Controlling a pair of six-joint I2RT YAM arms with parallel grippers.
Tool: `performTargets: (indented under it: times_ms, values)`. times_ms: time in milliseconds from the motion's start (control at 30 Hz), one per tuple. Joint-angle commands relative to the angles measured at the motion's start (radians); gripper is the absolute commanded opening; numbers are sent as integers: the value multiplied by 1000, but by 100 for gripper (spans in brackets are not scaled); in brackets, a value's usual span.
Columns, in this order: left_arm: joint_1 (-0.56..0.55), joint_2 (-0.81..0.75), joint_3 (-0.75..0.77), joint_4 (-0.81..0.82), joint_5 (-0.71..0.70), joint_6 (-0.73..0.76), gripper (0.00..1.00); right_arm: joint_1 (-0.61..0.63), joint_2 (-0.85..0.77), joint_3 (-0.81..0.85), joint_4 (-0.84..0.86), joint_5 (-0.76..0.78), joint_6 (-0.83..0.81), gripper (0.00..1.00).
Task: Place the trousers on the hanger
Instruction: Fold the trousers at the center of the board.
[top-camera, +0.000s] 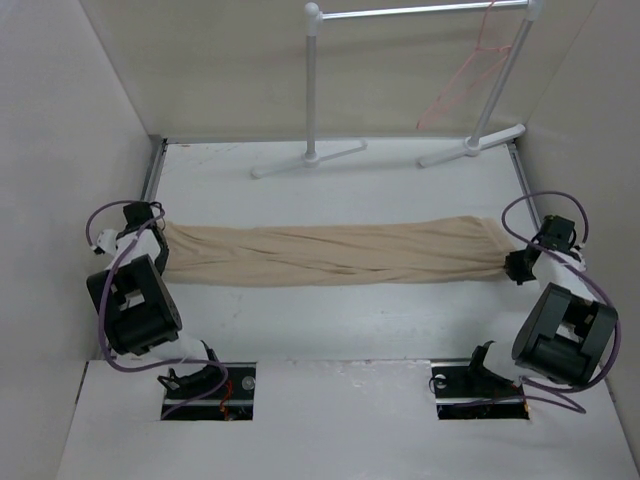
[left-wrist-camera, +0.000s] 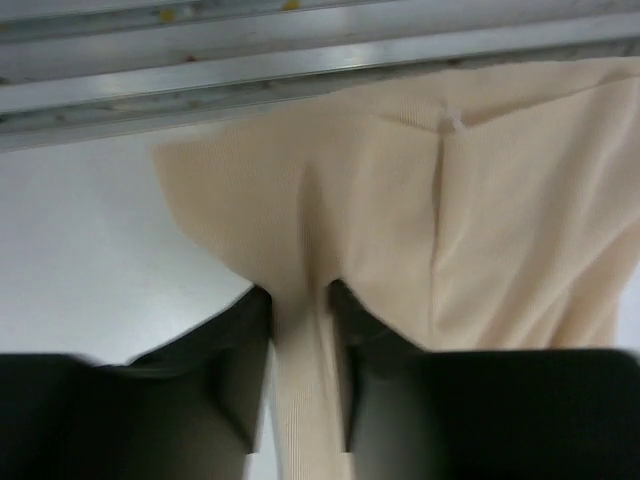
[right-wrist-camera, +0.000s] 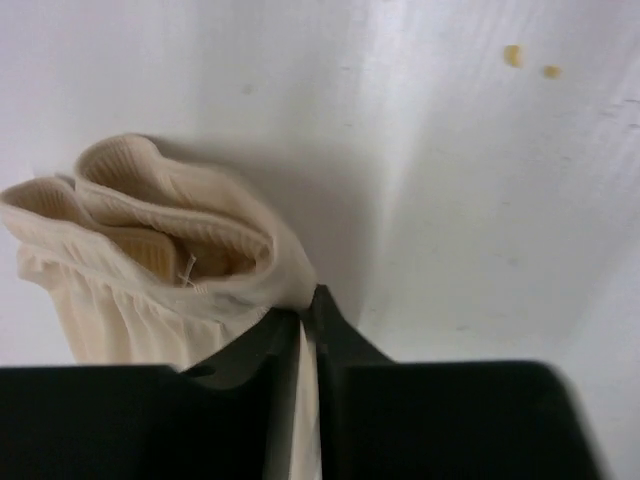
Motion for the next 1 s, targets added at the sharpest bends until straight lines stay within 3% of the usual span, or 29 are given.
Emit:
performTargets:
  times_ms: [0,67,133,233,367,433,500,567,633,767,967]
  values:
    - [-33,-63,-16,-82,-83,23,34,-2,-45,-2,6,48,4,31]
    - [-51,-121,3,-88,-100,28,45,15,-67,24,-27,70,-7,50]
    - [-79,-169,53,-117,-112,38,50,36,-99,67,-56,106,-21,64]
    - [-145,-195,137,-137,-134,73,51,81,-125,124,-93,175,-39,71]
    - [-241,-120,211,-116,-118,100,51,114,-94,194,-80,219,-91,68]
    - [-281,-60,242,-93,-86,104,51,139,-35,243,-46,199,-154,57]
    - [-300,-8,263,-76,-62,100,52,163,75,327,-32,144,-226,34]
    - [-309,30,274,-47,-49,100,52,171,184,419,-55,114,-273,26]
    - [-309,65,274,-16,-43,100,52,176,281,516,-101,83,-315,29]
    - [-289,136,286,16,1,78,52,205,421,659,-179,106,-376,61]
    - [-292,190,300,50,4,68,52,216,525,754,-201,75,-406,63]
